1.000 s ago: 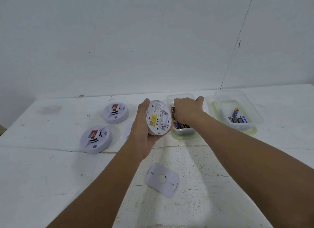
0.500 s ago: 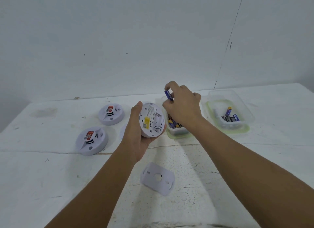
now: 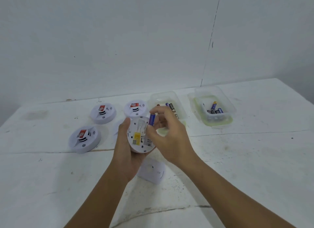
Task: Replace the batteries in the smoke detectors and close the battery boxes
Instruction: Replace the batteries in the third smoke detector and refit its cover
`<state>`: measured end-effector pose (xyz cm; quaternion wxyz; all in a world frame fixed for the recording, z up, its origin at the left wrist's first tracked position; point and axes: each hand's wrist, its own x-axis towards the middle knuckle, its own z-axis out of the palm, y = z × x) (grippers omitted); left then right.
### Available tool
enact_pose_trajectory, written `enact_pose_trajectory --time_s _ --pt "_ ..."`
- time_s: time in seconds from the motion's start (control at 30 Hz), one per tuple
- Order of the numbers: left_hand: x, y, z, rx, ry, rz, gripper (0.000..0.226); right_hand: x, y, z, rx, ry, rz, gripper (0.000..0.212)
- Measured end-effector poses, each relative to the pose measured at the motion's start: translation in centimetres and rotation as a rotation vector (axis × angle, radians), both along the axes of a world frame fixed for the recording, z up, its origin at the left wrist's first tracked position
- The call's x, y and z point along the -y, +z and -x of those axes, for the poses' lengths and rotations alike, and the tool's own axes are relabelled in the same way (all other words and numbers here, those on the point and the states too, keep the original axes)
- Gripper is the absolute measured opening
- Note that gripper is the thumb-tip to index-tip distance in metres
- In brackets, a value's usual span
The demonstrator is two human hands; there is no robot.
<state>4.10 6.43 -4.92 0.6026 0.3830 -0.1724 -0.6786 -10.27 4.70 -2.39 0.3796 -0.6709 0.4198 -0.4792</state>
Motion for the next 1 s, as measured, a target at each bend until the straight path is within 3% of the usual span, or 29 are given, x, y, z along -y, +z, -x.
enact_pose_trajectory --time_s 0.13,0.27,0.73,1.0 --pt "-1.9 -1.1 1.0 -0.079 -0.053 -0.050 0.061 -2.6 -2.9 1.3 0.161 -0.025 -0.088 0.028" --pt "-2.7 -1.8 1.4 -0.199 -0.104 -0.091 0.073 -3.6 -4.8 2.1 0.226 -0.077 -0.132 0.025" --pt "-1.3 -0.7 0.5 -0.032 -0.153 -0.134 0.055 -3.0 -6.1 2.9 0.430 -0.018 -0.321 0.016" --pt "-2.1 -2.1 1.8 -0.185 -0.147 -0.113 0.065 -3.3 -6.0 3.2 0.511 -0.034 -0.329 0.018"
